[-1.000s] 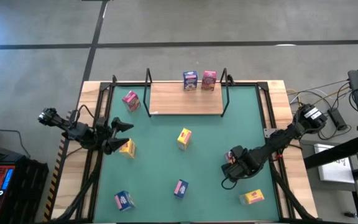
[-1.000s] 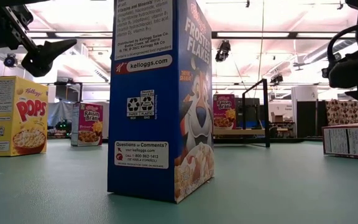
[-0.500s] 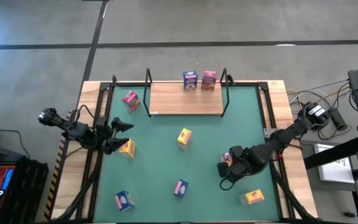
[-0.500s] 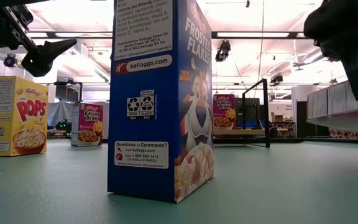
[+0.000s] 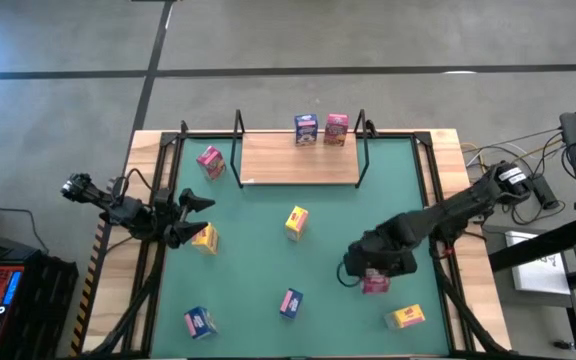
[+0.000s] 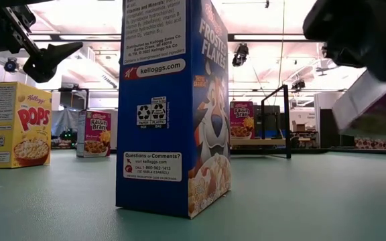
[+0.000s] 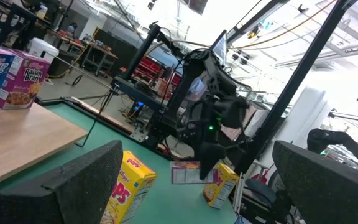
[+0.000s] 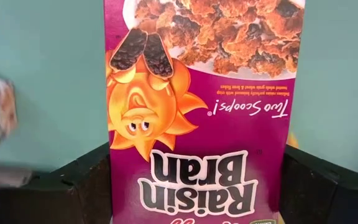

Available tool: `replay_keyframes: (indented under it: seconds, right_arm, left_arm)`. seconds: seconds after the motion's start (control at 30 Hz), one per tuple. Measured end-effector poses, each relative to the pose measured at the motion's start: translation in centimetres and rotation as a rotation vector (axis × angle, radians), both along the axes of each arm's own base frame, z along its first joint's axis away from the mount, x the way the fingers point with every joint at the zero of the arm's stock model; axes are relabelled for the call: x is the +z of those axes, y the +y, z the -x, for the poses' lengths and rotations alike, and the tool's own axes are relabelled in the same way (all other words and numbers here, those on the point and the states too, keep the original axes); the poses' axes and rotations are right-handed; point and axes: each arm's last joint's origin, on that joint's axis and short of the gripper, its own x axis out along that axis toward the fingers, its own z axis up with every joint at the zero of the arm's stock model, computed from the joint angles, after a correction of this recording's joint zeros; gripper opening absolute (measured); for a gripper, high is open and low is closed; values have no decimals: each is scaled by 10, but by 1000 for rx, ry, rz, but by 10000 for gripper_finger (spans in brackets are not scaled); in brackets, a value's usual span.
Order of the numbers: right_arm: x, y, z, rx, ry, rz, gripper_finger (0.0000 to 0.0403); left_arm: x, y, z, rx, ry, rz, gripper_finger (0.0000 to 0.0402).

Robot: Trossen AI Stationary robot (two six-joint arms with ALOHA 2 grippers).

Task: Stack cereal on shelf
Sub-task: Put the right pink cereal box on the shelf aligned with the other pink cereal box

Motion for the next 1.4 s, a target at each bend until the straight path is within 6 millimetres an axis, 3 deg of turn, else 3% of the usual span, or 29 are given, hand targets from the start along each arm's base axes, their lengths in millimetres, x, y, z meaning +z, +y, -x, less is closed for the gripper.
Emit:
replay_keyframes:
  seconds: [0.3, 0.43, 0.67, 1.03, 1.4]
  right_arm:
    - [7, -47, -14, 49, 17, -473, 327]
    - [-3, -62, -17, 49, 48, -631, 327]
    - [-25, -72, -18, 10, 139, -731, 327]
    - [-56, -78, -26, 64, 132, -742, 327]
    - [-90, -87, -34, 95, 103, -863, 327]
  left_arm:
    - [0, 0, 0, 0, 1, -1, 398]
    - [0, 0, 0, 0, 2, -1, 398]
    - [0, 0, 0, 0, 2, -1, 398]
    - [0, 0, 0, 0, 2, -1, 398]
    - [0, 0, 0, 0, 2, -1, 398]
